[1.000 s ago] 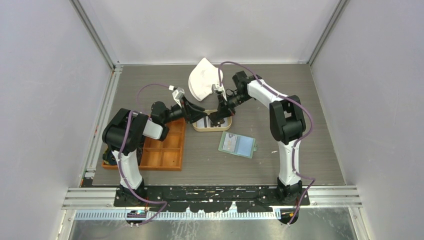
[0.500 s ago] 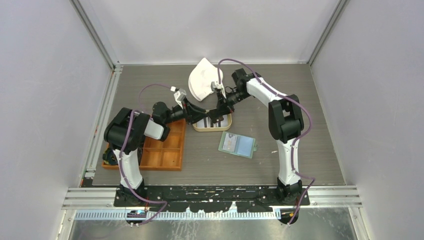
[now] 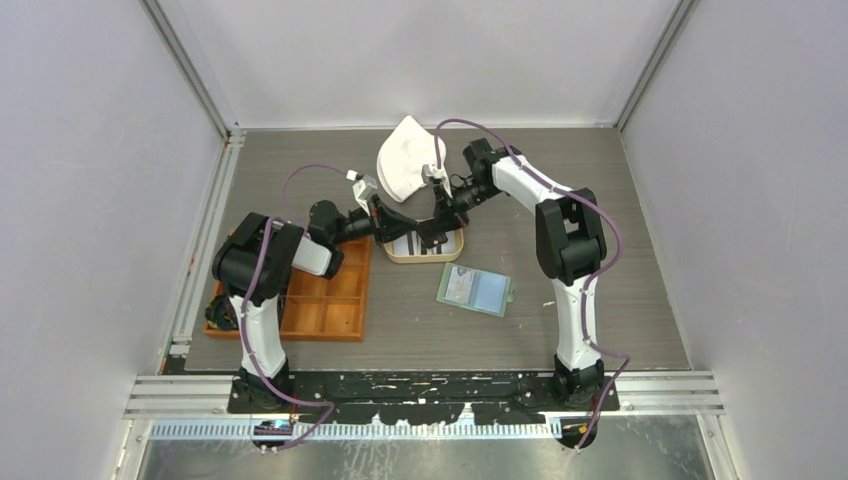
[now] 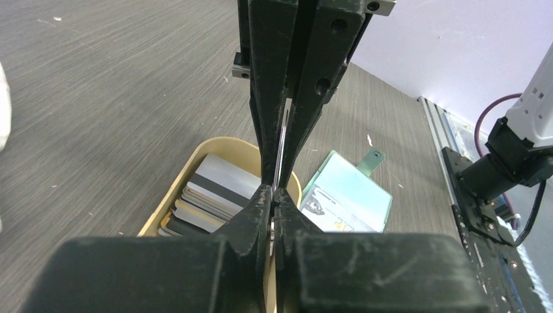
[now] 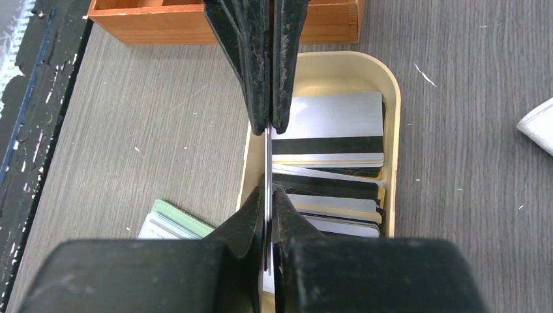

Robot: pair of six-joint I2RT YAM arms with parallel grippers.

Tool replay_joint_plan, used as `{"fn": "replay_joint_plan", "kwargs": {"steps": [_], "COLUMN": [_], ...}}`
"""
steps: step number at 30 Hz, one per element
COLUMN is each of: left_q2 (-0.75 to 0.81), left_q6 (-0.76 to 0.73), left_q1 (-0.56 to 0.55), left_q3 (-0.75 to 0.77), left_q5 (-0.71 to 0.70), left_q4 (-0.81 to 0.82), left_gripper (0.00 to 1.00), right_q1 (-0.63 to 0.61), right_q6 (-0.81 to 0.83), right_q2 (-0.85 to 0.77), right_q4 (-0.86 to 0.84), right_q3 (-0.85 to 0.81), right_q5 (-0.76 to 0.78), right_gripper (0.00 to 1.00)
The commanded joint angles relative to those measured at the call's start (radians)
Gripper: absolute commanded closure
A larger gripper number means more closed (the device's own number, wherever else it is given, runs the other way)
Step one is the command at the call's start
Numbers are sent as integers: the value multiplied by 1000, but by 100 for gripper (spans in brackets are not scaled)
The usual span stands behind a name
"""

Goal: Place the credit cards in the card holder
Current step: Pick up the credit card from the storage box.

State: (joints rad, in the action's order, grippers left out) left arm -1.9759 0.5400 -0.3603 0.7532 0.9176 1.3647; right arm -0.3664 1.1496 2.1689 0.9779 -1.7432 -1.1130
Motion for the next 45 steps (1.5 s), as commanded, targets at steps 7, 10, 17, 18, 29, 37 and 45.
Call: {"fn": "replay_joint_plan", "kwargs": {"steps": [7,10,17,18,29,37,45], "left_q2": [-13,-15,-20,-20,-32,-40,-23], "left_q6": [-5,-3,-2,-2,11,14,-15], "left_q1": [-6,-6,-6,-6,-6,-7,9], "left_q3": [35,35,38,38,49,56,23], "left_q5": [46,47,50,50,59,67,2], "left_q4": [66,66,66,66,66,66,66], "left_gripper": [87,85,87,88,91,100,100], "right_q1": [0,0,0,1,1,0,0], "right_q6": [6,4,1,0,-3,-12,-83], "right_q2": [0,-1,-3,-3,2,8,13], "right_q4": [5,6,7,7,5,5,-60], "right_q3": [-46,-47,-51,-51,-53,-62,-45], "right_q5": [-25,-27,-28,-29,-29,-30,27], "right_gripper": [98,98,98,98,98,97,82]}}
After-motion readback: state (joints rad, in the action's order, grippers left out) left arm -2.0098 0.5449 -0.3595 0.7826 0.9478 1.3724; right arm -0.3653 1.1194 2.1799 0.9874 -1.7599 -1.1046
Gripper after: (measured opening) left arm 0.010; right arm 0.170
